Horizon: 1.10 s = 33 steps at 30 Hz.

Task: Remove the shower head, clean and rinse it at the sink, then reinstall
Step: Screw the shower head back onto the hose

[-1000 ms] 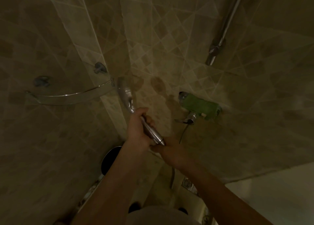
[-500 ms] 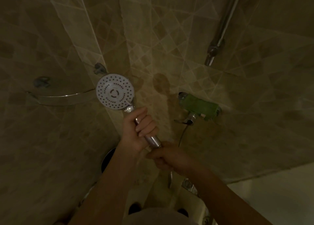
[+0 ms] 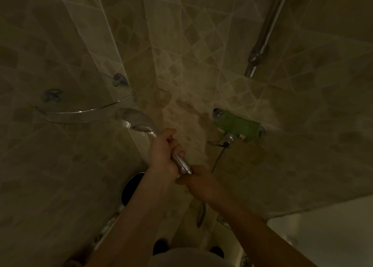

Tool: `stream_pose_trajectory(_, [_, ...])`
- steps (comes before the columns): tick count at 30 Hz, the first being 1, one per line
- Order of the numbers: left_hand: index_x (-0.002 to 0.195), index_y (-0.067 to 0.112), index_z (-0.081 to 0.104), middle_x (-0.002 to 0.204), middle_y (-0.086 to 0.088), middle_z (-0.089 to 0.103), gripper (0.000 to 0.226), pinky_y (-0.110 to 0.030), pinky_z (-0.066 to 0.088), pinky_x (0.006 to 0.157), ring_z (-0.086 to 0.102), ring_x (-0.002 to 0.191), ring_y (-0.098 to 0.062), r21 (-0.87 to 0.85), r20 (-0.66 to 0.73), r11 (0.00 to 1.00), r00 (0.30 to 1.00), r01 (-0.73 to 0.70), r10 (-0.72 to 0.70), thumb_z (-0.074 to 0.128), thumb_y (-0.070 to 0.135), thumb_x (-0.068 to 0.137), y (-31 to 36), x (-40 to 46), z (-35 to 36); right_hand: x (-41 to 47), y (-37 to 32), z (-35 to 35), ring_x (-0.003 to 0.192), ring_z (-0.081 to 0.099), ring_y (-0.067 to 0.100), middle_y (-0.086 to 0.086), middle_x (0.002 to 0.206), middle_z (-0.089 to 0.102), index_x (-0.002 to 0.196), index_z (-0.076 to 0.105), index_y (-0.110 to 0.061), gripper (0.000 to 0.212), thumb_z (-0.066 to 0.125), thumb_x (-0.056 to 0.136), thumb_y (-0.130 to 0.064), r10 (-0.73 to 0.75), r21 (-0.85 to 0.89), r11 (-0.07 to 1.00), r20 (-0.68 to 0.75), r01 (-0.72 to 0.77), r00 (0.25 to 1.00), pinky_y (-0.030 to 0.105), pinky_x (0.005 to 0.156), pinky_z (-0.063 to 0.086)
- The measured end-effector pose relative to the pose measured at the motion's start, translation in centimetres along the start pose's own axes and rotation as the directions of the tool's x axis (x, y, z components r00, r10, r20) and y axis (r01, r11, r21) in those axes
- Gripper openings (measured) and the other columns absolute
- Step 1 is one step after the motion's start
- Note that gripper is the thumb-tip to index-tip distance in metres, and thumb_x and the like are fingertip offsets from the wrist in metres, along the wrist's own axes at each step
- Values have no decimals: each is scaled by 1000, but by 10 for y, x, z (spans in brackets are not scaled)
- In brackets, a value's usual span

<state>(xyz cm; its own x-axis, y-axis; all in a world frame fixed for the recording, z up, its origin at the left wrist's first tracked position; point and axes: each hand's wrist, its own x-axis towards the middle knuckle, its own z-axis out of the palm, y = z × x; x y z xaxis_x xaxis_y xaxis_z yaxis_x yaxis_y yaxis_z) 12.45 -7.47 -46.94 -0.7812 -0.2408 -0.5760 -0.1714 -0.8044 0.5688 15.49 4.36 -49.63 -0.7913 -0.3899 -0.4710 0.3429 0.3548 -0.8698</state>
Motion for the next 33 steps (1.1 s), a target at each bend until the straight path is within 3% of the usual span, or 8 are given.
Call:
stream_pose_trajectory(3, [51,23,34,39,8,25,43,-20,22,35,21,30,-7,-24,215,999,976,32,-27,57,16,87,6,-3,-6,0,1,-3,37,48,2,-9,42,55,44,63,-28,39,72,77,-11,18,95,995,108,-28,994,14,39,35])
stream_pose_trajectory(6, [46,23,35,37,8,27,45,-21,21,36,23,29,-7,-25,334,998,941,60,-48,59,18,84,8,-4,-7,-3,0,-5,33,43,5,-7,40,50,42,60,-25,38,72,76,-13,14,143,989,151,-36,988,15,35,30])
stream_pose_trajectory(10, [50,23,39,41,8,30,46,-23,28,39,26,33,-7,-12,252,998,966,55,-50,61,19,91,4,-2,-2,-1,-2,-8,37,46,6,-7,46,52,56,61,-23,24,73,77,-20,31,48,998,58,-34,998,18,40,33])
stream_pose_trajectory(14, [59,23,42,48,8,31,42,-23,30,39,28,36,-7,56,34,998,999,2,-4,68,27,92,-2,0,6,1,2,-6,41,48,0,-3,57,54,74,62,-14,15,68,83,-24,-12,-132,991,-17,10,1000,14,40,35])
stream_pose_trajectory(19, [83,16,46,55,3,38,31,-24,38,41,36,39,-9,105,-186,988,974,-113,131,71,33,92,-8,3,8,3,6,-3,62,54,15,5,67,56,69,57,-15,21,60,89,-20,-103,-315,946,-77,74,992,28,57,37])
stream_pose_trajectory(23, [72,18,45,51,4,39,34,-24,40,41,37,38,-9,79,-160,993,983,-82,94,70,27,93,-10,2,6,3,8,-4,66,57,19,8,71,60,77,63,-8,17,60,88,-21,-127,-351,933,-110,81,986,30,57,37])
stream_pose_trajectory(29, [63,20,46,47,4,38,35,-24,38,40,35,37,-10,87,-68,990,991,-110,116,70,18,89,-8,-1,16,3,3,-10,58,53,12,-1,63,57,68,57,-18,20,60,87,-22,-145,-301,948,-105,107,984,31,58,39])
stream_pose_trajectory(33, [65,20,47,48,4,40,34,-26,40,42,38,39,-9,183,46,959,976,-217,212,70,22,89,0,-7,40,3,-17,-21,81,66,30,17,87,70,91,67,-4,20,60,91,-22,-191,-223,961,-94,166,977,41,74,52])
